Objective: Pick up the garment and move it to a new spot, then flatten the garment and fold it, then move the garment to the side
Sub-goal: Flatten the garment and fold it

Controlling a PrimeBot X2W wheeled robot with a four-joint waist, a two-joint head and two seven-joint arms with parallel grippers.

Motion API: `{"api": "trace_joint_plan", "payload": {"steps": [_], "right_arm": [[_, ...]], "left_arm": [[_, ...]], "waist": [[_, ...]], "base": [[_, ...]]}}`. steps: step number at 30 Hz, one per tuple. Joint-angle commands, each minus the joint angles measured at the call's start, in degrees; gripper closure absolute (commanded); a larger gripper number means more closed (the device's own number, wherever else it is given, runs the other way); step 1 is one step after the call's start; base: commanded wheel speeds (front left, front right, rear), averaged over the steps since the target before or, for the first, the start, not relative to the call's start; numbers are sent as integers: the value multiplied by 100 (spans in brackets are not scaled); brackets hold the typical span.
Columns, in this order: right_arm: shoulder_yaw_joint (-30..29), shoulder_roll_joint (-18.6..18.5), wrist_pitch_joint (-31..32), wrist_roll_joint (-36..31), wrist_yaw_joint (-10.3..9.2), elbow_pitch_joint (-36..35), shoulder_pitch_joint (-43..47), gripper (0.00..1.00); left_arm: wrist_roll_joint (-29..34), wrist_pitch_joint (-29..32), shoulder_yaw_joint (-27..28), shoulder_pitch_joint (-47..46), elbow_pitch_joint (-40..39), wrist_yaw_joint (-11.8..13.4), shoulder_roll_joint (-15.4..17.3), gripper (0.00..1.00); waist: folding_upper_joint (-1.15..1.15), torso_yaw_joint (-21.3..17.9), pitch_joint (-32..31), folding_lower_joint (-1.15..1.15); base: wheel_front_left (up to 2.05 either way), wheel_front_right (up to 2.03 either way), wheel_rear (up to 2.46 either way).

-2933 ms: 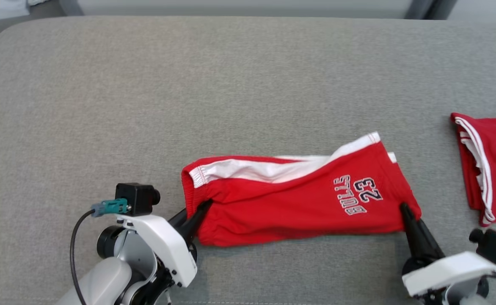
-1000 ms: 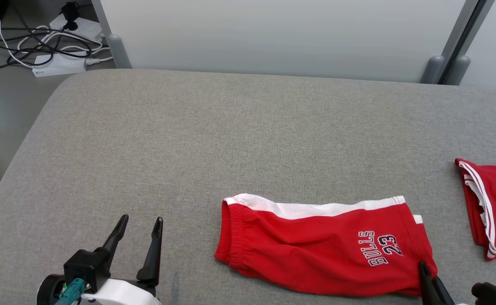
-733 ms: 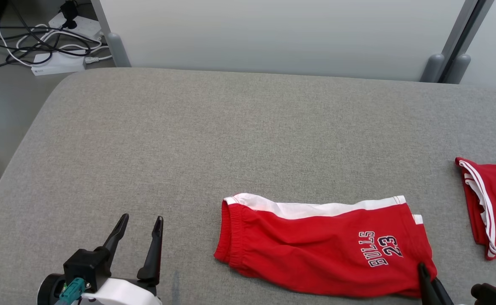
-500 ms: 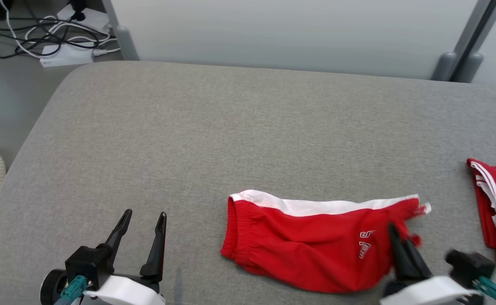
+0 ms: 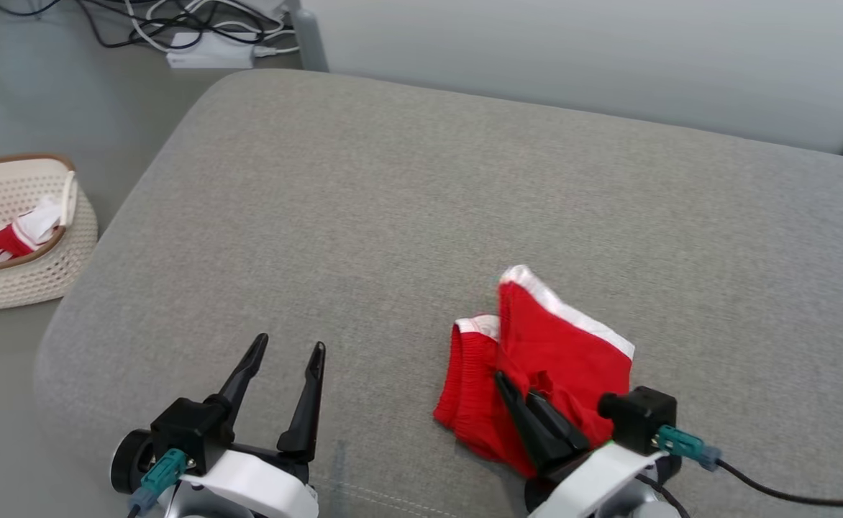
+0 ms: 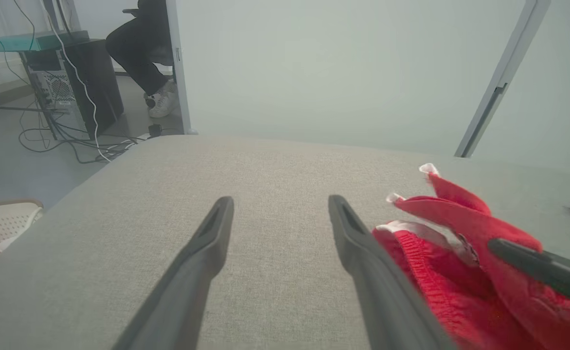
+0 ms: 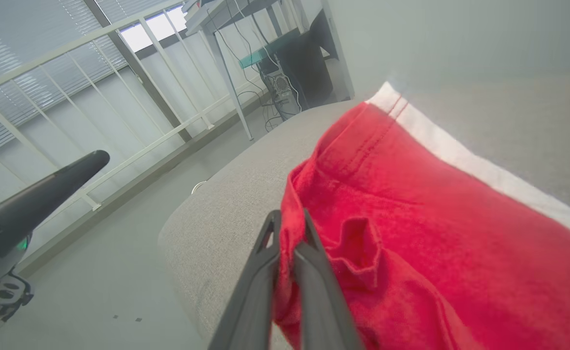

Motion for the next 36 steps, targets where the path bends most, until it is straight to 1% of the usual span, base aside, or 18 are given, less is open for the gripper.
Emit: {"api": "trace_joint_plan", "payload": {"steps": [1,5,6,7,8,9,12,14,16,18,20,22,23,26,28,32,36], "right_arm": [[258,55,-21,111,1,56,-313,100],[526,56,17,387,1,697,-657,100],[606,56,-6,390,1,823,-754,96],[687,56,-39,517,1,893,-810,58],[774,57,-8,590,1,1013,-864,7],[833,57,-44,630,1,1087,-927,0],[963,57,-188,745,1,1174,-1042,0],[983,57,-285,654,1,1142,-1109,0],[835,57,-358,490,1,1015,-1116,0],[514,35,-386,234,1,755,-1039,0],[-27,-33,-391,-152,1,229,-844,0],[-606,-146,-392,-674,1,-338,-530,0],[-606,-146,-392,-674,1,-338,-530,0],[-1432,-210,-393,-1266,1,-1032,64,0],[-1864,-220,-394,-1537,1,-1291,395,0],[-2404,-190,-394,-1802,1,-1385,934,0],[-2616,-148,-394,-1873,1,-1383,1358,0]], "left_arm": [[24,-64,192,-336,-67,-58,96,0],[30,-67,138,-403,9,-117,41,0],[35,-66,131,-404,32,-116,41,0],[36,-66,121,-409,44,-125,37,0],[36,-63,115,-411,61,-127,38,0],[36,-64,112,-415,76,-132,36,0],[36,-67,118,-408,110,-114,37,0],[7,-68,153,-368,96,-77,44,0],[-12,-72,189,-325,75,-48,65,0],[-25,-77,238,-297,34,-22,89,0],[-19,-85,302,-277,-10,4,118,0],[-5,-95,369,-260,-51,30,134,0],[-5,-95,369,-260,-51,30,134,0],[30,-103,421,-235,-103,39,173,0],[49,-106,449,-226,-114,57,196,0],[25,-110,522,-167,-85,99,222,0],[11,-115,603,-74,-114,152,259,0]], "waist": [[0,163,33,0],[0,315,44,0],[0,329,43,0],[0,349,43,0],[0,362,46,0],[0,368,43,0],[0,363,21,0],[0,304,9,0],[0,221,-18,0],[0,122,-4,0],[0,-1,9,0],[0,-125,20,0],[0,-125,20,0],[0,-325,41,0],[0,-468,57,0],[0,-729,53,0],[0,-929,17,0]], "base": [[0,0,0],[0,0,0],[0,0,0],[0,0,0],[0,0,0],[0,0,0],[0,0,0],[0,0,0],[0,0,0],[0,0,0],[0,0,0],[0,0,0],[0,0,0],[0,0,0],[0,0,0],[0,0,0],[0,0,0]]}}
